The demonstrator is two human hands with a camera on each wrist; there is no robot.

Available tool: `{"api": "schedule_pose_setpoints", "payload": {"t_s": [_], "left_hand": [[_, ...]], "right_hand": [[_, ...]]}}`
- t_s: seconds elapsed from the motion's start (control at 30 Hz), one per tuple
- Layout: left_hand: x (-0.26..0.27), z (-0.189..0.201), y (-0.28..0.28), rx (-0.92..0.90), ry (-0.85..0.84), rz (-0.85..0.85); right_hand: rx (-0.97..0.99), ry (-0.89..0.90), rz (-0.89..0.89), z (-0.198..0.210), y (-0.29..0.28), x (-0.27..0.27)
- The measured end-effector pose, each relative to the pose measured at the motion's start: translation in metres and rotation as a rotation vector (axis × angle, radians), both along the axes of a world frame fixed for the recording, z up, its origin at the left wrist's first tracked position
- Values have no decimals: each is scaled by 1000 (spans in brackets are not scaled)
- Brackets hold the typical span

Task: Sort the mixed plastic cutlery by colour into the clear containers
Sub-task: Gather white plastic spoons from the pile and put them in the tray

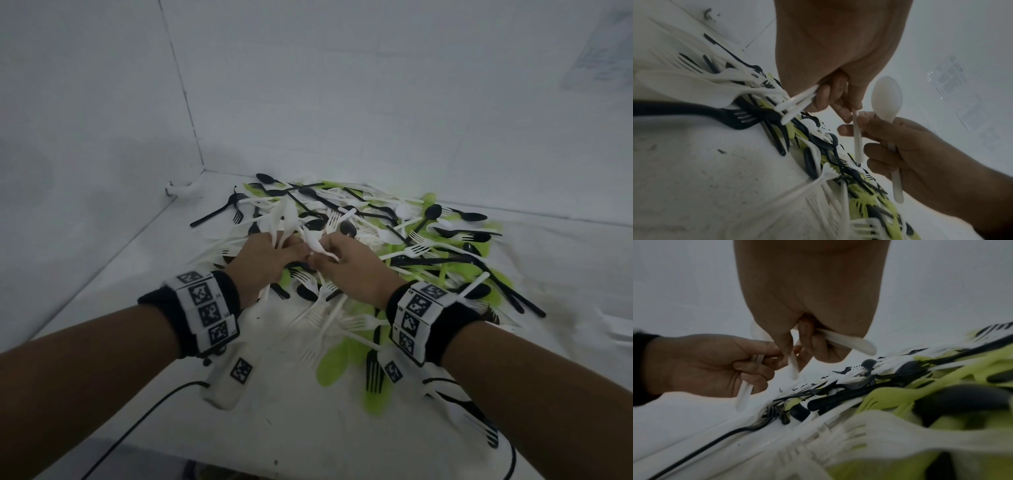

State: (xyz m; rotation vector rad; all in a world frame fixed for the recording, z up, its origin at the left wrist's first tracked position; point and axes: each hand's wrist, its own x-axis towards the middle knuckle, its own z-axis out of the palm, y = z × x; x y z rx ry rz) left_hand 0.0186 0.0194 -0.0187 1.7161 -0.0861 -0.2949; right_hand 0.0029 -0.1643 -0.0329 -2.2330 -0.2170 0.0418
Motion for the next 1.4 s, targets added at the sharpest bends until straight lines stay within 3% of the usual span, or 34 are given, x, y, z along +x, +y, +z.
{"api": "schedule_pose_setpoints", "payload": {"t_s": [0.07,0.3,0.8,1.23,1.4], "left_hand": [[-2,2,-5,16,-44,-34],[4,1,-12,29,-77,-69],[11,4,-37,39,-93,-131],[10,4,-65,15,-105,-321],[16,4,-63,121,-121,-415]], "right_hand": [[-46,-44,-32,-3,-3,1],[236,94,34,-7,-18,-5],[547,158,-80,-3,-44,-7],[630,279,-103,0,-76,-18],[528,302,-108,-3,-82,-17]]}}
